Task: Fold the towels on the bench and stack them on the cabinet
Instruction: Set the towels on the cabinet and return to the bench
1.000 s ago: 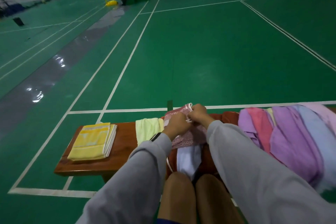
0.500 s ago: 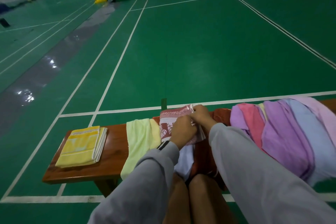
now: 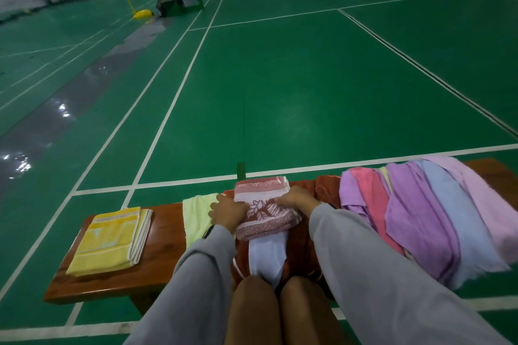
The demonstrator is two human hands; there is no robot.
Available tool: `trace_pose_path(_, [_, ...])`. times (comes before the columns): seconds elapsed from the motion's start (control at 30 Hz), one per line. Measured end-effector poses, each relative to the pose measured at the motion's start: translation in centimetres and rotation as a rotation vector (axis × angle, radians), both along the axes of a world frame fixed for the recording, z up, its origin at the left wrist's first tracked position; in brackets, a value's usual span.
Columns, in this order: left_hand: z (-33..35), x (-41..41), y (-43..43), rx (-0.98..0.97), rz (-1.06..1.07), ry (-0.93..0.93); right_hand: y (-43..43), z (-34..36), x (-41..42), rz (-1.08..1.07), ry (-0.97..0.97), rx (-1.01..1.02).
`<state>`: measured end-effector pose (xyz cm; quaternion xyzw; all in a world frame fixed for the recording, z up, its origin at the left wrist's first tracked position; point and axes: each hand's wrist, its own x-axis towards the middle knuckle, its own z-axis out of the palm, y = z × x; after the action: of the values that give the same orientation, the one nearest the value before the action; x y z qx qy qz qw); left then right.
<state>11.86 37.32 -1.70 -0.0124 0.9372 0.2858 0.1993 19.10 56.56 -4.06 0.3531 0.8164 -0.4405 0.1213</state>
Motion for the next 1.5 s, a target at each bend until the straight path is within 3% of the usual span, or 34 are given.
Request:
trace_pose_path(0.1, [0.3,0.1,-1.2,0.358,0.107,-0.307,0.1,0.2,0.4,-0.053,0.031,-0.189])
trace_pose_path(0.23, [0.8,-0.1,-1.3,0.466,0.086,-0.514,-0.1,1.7,0.4,-0.093,-0.002,-0.36])
trace_pose_path(0.47, [5.1,-0.9,-2.1,0.681,0.053,-0.559,-1.8,7.6,0.5,-0.092,0.081,-0.48])
trace_pose_path(0.63, [8.2,-0.6,-4.4,1.022,0.083,-0.586,-3.3,9.3,0.9,-0.228,0.211,-0.746])
trace_pose_path(0.87, [8.8,-0.8,-11.7,0.912,0.143,-0.643,-9.2,10.5,0.5,0.068,0.068,-0.828])
trace_pose_path(1.03, [9.8,-2.6,-18.7,0.955,0.14,-0.599,-15.0,10.5,-3.7,0.146,0.061,-0.777])
trace_pose_path(1.27, [8.5,-6.3,-28.6,0.78,0.27,-0.511,-23.3,6.1,-11.8,0.407,-0.093,-0.874])
trace_pose_path(1.4, [8.6,-8.1,-33.0,0.828,0.314,-0.374,-27.9,8.7,-14.0,0.408,-0.091,-0.802])
trace_pose_path(1.5, [8.7,-10.5,-35.5,0.908,0.335,-0.215,-30.2,10.1,-15.6,0.316,0.02,-0.772])
